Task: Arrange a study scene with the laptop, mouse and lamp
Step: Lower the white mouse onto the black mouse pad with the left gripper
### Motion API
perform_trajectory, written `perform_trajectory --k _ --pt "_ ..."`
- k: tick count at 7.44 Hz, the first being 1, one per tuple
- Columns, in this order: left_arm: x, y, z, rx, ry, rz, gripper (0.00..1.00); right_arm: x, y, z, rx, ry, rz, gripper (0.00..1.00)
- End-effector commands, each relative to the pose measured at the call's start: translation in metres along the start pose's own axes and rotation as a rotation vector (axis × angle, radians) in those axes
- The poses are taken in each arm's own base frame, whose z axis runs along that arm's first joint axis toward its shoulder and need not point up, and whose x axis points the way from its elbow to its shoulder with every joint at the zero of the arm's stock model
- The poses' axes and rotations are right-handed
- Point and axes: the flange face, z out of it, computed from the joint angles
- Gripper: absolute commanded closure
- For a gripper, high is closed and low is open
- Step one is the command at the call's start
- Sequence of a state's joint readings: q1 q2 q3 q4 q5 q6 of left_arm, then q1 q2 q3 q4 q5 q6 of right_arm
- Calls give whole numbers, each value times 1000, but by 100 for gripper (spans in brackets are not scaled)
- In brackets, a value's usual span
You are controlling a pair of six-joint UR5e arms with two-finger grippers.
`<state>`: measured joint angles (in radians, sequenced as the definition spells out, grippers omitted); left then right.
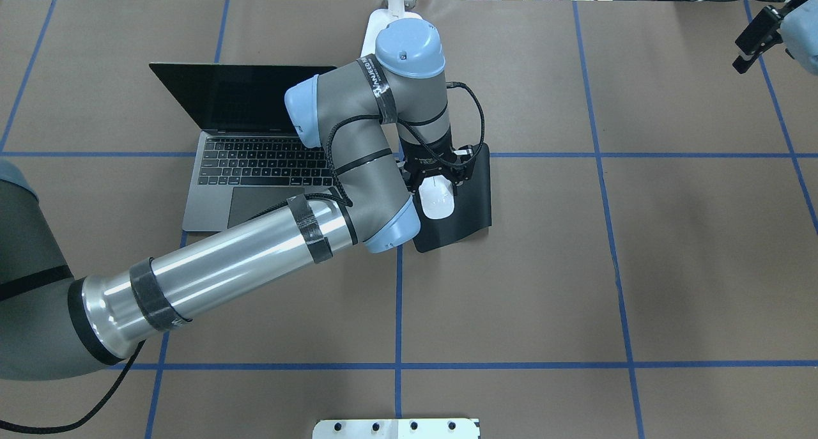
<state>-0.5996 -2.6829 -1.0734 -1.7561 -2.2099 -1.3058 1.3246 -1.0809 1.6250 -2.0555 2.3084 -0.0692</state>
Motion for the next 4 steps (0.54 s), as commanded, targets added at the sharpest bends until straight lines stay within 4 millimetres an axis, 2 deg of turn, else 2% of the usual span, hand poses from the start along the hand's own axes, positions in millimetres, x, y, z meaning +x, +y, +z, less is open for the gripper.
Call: perform_trajectory --k 1,2,3,4 --pt "1 4 3 -4 -1 3 35 1 1 0 0 0 0 0" --pt "2 5 4 -5 0 4 23 0 1 1 -1 0 -1 0" --pt "3 6 3 -7 2 12 5 -1 0 0 1 1 -3 0" --pt "3 7 0 -4 7 16 5 -2 0 -1 3 1 -4 0"
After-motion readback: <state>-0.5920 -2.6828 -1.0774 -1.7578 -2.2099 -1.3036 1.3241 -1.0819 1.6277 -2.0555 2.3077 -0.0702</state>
